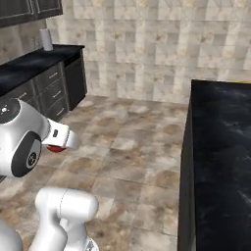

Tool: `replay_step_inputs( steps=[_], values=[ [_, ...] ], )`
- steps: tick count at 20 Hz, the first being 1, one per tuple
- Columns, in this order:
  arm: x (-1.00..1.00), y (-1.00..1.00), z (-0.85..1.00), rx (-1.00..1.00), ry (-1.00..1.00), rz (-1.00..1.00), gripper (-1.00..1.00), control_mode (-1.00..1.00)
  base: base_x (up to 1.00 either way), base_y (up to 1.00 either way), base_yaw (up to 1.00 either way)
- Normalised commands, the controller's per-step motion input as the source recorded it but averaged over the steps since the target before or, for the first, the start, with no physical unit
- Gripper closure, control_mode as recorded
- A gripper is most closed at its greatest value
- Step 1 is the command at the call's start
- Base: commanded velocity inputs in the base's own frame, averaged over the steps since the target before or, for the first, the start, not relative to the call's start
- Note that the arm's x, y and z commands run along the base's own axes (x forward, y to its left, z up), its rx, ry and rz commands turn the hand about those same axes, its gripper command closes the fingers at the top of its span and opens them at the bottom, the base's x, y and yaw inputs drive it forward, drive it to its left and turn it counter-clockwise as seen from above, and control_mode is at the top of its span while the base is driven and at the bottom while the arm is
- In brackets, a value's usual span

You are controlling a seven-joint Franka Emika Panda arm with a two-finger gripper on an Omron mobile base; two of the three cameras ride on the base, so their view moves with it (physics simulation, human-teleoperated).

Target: Grab the garlic and onion from the fridge, place them in the blender, close the lid, and turn on the blender to create a marinade.

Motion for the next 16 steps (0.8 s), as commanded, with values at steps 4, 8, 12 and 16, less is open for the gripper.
replay_step_inputs(
  steps=[4, 8, 12, 16],
  values=[
    [0.0, 0.0, 0.0, 0.0, 0.0, 0.0, 1.0, 1.0, 0.0, 0.0, -0.85],
    [0.0, 0.0, 0.0, 0.0, 0.0, 0.0, 1.0, 1.0, 0.0, -0.01, -0.84],
    [0.0, 0.0, 0.0, 0.0, 0.0, 0.0, 1.0, 1.0, 0.0, -0.08, -0.81],
    [0.0, 0.0, 0.0, 0.0, 0.0, 0.0, 1.0, 1.0, 0.0, -0.74, -0.64]
  ],
)
